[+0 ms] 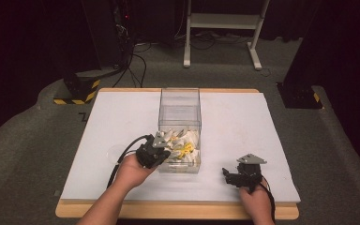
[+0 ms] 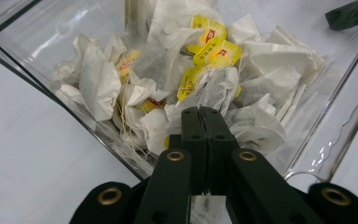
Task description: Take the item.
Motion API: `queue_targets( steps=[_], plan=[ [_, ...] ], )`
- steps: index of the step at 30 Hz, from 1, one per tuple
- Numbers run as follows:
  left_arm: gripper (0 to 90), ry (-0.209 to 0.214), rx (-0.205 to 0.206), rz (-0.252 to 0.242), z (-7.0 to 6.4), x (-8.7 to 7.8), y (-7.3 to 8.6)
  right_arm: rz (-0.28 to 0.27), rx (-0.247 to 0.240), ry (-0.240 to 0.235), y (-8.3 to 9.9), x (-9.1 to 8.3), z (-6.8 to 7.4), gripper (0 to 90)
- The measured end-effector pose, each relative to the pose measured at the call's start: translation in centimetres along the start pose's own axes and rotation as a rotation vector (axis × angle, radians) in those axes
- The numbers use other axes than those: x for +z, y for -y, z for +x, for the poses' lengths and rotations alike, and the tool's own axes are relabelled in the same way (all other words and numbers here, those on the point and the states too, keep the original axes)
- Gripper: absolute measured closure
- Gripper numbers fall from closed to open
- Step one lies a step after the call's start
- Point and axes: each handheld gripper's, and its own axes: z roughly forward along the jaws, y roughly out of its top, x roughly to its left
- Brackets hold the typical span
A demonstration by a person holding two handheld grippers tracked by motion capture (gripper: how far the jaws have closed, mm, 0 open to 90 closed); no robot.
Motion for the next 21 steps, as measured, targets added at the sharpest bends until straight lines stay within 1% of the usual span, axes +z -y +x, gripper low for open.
queue_targets(
  steps=[1,2,3,4,5,6,7,8,10,13,14,15,17,20,21],
  plan=[
    [89.3,-0.003,-0.006,-0.014,0.1,-0.1,0.1,0.000,0.000,0.000,0.0,0.0,0.0,14.1],
    [89.4,-0.003,-0.006,-0.014,0.1,-0.1,0.1,0.000,0.000,0.000,0.0,0.0,0.0,14.1],
    [89.5,-0.003,-0.015,-0.031,0.1,-0.3,0.3,0.000,0.000,0.000,0.0,0.0,0.0,14.1],
    [89.5,-0.003,-0.015,-0.031,0.1,-0.3,0.3,0.000,0.000,0.000,0.0,0.0,0.0,14.1],
    [89.5,0.000,-0.020,-0.049,0.3,-0.5,0.4,0.000,0.000,0.000,0.0,0.0,0.0,14.1],
    [89.5,0.000,-0.020,-0.049,0.3,-0.5,0.4,0.000,0.000,0.000,0.0,0.0,0.0,14.1],
    [89.5,0.002,-0.030,-0.069,0.3,-0.6,0.6,0.000,0.000,0.000,0.0,0.0,0.0,14.1],
    [89.5,0.002,-0.030,-0.069,0.3,-0.6,0.6,0.000,0.000,0.000,0.0,0.0,0.0,14.1],
    [89.5,0.001,-0.041,-0.087,0.4,-0.8,0.8,0.000,0.000,0.000,0.0,0.0,0.0,14.1],
    [89.5,0.001,-0.048,-0.110,0.5,-0.9,1.0,0.000,0.000,0.000,0.0,0.0,0.0,14.1],
    [89.5,0.006,-0.051,-0.116,0.5,-1.0,1.1,0.000,0.000,0.000,0.0,0.0,0.0,14.1],
    [89.5,0.011,-0.059,-0.133,0.6,-1.1,1.2,0.000,0.000,0.000,0.0,0.0,0.0,14.1],
    [89.5,0.013,-0.066,-0.142,0.6,-1.1,1.2,0.000,0.000,0.000,0.0,0.0,0.0,14.1],
    [89.6,0.008,-0.069,-0.159,0.6,-1.3,1.4,0.000,0.000,0.000,0.0,0.0,0.0,14.1],
    [89.6,0.006,-0.076,-0.172,0.6,-1.4,1.5,0.000,0.000,0.000,0.0,0.0,0.0,14.1]
  ],
)
